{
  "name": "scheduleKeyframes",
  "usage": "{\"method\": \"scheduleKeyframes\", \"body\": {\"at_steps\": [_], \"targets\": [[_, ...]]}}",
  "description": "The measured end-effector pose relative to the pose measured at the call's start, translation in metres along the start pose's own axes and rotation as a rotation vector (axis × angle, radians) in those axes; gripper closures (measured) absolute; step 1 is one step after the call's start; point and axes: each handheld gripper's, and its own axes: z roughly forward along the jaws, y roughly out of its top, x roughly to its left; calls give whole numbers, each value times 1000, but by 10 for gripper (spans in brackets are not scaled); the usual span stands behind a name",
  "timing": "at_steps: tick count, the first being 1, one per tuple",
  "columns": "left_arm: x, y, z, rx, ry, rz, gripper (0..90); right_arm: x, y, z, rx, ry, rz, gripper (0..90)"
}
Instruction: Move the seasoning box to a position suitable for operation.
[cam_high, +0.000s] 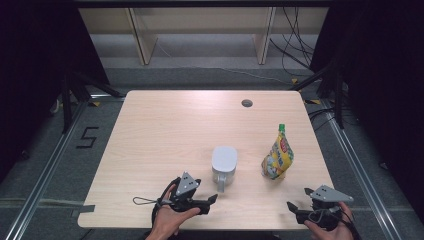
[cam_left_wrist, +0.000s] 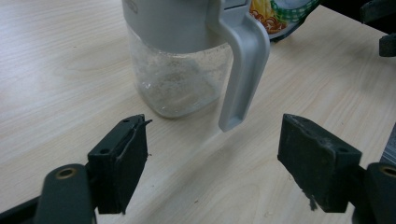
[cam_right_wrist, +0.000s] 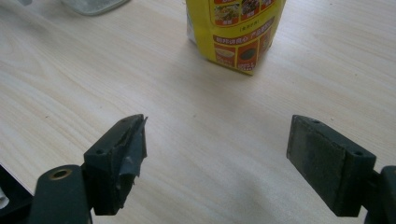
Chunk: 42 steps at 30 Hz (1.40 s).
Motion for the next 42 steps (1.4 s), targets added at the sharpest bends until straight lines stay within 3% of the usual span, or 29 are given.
{"method": "scheduleKeyframes", "body": {"at_steps": [2,5,6,7,9,11,12,14,15,19,21,26,29,30,31,36,37,38,42], "targets": [[-2,2,5,-5,-4,11,276,-1,0,-1,-6,-30,-16,209],[-3,5,10,-4,4,25,314,-2,0,1,-1,-24,-21,206],[-5,6,11,-9,-2,19,328,0,0,1,1,-31,4,206],[-6,7,12,-13,-3,14,347,-2,0,1,-8,-30,-20,206],[-4,9,16,-38,-45,-6,407,-3,0,1,-8,-33,-38,206],[-5,9,16,-30,-27,-17,442,-3,0,2,-15,-27,-29,205],[-7,11,19,-36,-20,13,459,-2,0,1,-8,-30,-1,205],[-9,12,21,-42,-25,18,484,-1,0,2,1,-20,8,205],[-10,13,22,-38,-22,27,498,-2,0,2,-1,-32,-10,206],[-15,16,29,-48,-46,27,532,-2,0,3,-4,-21,1,206],[-16,17,31,-46,-39,45,562,-4,0,2,-6,-32,-16,207],[-15,20,35,-50,-34,55,633,-3,0,3,3,-24,0,208],[-14,20,36,-45,-32,67,690,-4,-1,4,-4,-15,1,208],[-14,20,36,-45,-32,67,691,-6,0,5,-10,-16,-23,208],[-14,20,34,-42,-25,65,692,-4,-1,4,-4,-21,0,208],[-9,19,30,-39,-34,89,691,-4,-1,3,4,-15,5,208],[-4,16,25,-44,-37,76,688,-6,-1,4,-5,-15,-25,208],[0,15,20,-36,-30,91,685,-7,-1,4,-8,-23,-40,208],[10,11,11,-45,-18,95,678,-7,0,3,-5,-29,-44,208]]}}
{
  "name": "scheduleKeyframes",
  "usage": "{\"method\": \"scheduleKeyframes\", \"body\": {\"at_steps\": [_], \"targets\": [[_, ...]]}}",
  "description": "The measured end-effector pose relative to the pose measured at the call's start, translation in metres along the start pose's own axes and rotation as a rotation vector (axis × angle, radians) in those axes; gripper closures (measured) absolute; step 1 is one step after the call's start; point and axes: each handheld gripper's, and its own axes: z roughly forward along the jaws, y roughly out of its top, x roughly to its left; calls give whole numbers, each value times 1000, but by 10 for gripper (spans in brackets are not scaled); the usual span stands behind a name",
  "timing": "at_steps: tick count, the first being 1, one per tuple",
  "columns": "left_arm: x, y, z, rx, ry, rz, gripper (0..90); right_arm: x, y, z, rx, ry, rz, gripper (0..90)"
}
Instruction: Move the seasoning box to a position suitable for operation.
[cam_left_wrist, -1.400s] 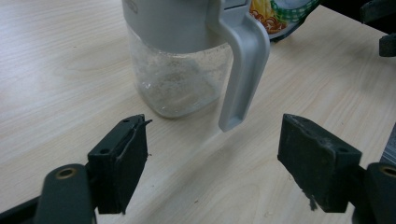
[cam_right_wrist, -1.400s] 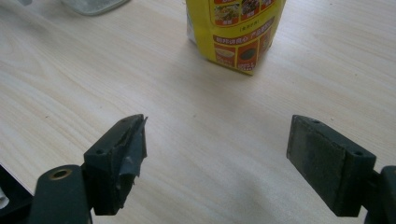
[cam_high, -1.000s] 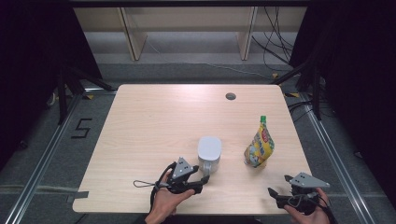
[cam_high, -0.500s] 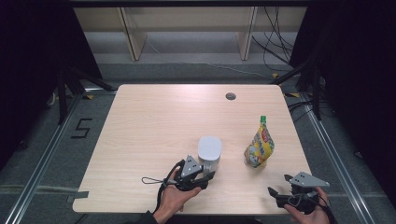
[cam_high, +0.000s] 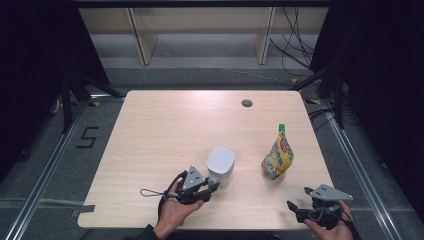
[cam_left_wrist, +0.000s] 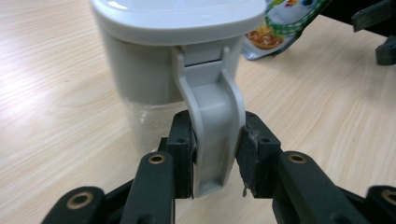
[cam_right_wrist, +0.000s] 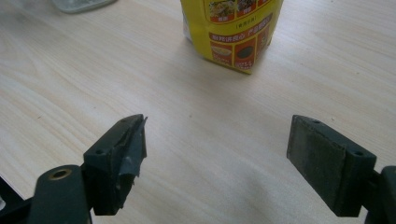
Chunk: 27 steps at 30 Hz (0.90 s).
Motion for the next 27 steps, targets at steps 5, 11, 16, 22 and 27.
{"method": "scheduleKeyframes", "body": {"at_steps": [5,11,16,22,27], "targets": [[11,-5,-9,-4,9,-1,674,1,0,2,-7,21,17,208],[22,-8,-15,-12,20,17,673,3,-1,1,-2,22,28,211],[31,-9,-20,-11,71,19,671,5,0,1,10,25,26,215],[43,-11,-22,-25,95,39,679,5,0,2,4,26,16,218],[43,-12,-21,-27,92,38,667,4,0,3,-3,33,16,218]]}}
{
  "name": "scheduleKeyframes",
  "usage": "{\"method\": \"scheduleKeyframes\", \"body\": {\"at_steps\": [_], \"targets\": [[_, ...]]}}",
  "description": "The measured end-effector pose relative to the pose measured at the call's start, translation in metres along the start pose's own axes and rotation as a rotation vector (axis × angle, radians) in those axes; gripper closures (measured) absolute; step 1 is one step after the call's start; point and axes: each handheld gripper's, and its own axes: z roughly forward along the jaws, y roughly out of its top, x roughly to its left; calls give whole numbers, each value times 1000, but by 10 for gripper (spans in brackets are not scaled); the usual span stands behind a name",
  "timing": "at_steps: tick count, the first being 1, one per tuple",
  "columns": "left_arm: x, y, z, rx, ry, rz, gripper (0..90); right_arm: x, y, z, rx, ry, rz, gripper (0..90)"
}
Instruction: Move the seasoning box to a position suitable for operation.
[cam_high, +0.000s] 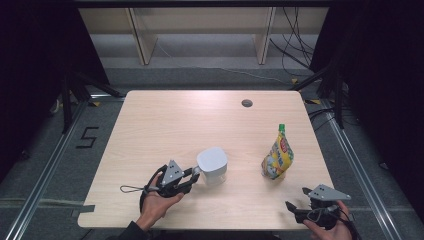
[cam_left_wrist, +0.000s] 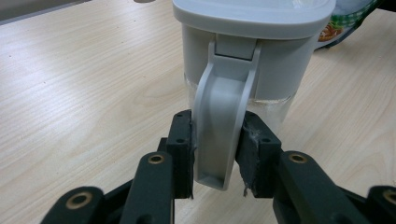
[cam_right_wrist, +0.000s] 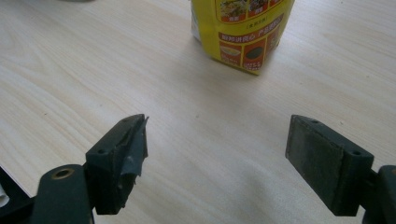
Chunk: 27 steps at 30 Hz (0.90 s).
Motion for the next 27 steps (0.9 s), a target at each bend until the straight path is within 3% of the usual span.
{"method": "scheduleKeyframes", "body": {"at_steps": [2,3,5,6,8,10,11,12,14,15,18,19,23,27], "targets": [[1,0,2,7,3,35,665,0,0,0,1,1,1,220],[0,0,6,8,-3,20,664,0,0,1,1,3,-3,221],[3,1,6,11,-11,33,680,-1,1,1,2,6,-21,221],[3,1,7,8,-19,-4,680,-1,1,1,6,8,-18,222],[10,0,8,-1,-33,32,683,0,0,0,6,7,0,222],[16,0,8,-8,-34,23,688,0,0,1,4,0,-4,223],[21,0,9,-12,-44,54,688,-2,0,1,3,8,-27,222],[22,-1,9,-16,-51,35,688,-2,0,1,3,8,-27,222],[27,-1,9,-14,-67,45,688,-2,1,1,6,16,-36,223],[27,-1,9,-13,-69,44,688,-4,0,2,5,15,-53,223],[28,-1,9,-15,-79,52,688,-3,1,1,16,20,-38,223],[29,-1,9,-17,-85,55,689,-2,1,1,0,-10,-38,223],[31,0,9,-11,-111,86,690,-3,0,1,11,-9,-48,223],[31,-1,7,-11,-141,88,690,-2,0,1,7,-7,-42,222]]}}
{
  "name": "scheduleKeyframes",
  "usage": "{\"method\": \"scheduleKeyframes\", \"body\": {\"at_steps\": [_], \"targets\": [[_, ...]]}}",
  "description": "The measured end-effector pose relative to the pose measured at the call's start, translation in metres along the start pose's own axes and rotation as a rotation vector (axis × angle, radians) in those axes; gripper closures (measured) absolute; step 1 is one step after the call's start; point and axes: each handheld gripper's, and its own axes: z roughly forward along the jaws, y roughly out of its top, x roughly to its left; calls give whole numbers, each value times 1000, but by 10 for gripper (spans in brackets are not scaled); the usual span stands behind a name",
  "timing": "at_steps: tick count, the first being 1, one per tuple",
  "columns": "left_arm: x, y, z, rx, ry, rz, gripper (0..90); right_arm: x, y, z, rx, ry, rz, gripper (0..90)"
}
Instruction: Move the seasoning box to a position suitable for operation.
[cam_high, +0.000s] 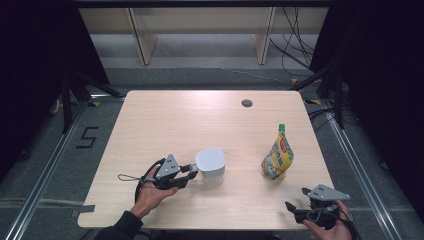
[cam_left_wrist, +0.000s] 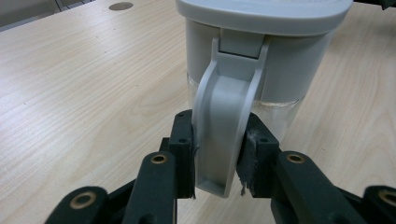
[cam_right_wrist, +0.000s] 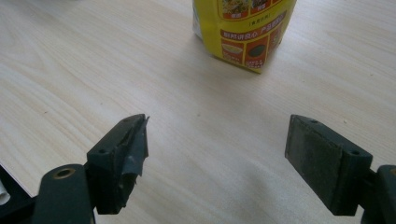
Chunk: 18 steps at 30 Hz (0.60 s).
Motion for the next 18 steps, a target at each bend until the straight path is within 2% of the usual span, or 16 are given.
{"method": "scheduleKeyframes", "body": {"at_steps": [3,5,7,8,9,11,12,14,17,18], "targets": [[-3,-1,0,-3,-13,-14,691,1,1,-1,6,4,12,223],[-6,-1,0,-11,-39,10,691,0,1,-1,3,1,2,223],[-7,-1,0,-6,-51,13,691,1,1,-1,4,1,4,223],[-10,-1,-1,-7,-55,10,691,2,0,-1,9,3,27,223],[-12,-1,-1,-8,-65,28,691,3,0,-1,12,3,35,223],[-19,-1,-1,-4,-80,24,690,2,0,-1,12,1,27,223],[-22,0,-1,-5,-89,38,690,2,0,-1,9,3,28,222],[-27,1,1,1,-112,39,690,2,0,-1,8,3,27,223],[-30,2,1,8,-114,51,690,2,0,-1,9,3,29,223],[-30,1,1,-3,-123,48,690,3,0,-2,17,2,44,223]]}}
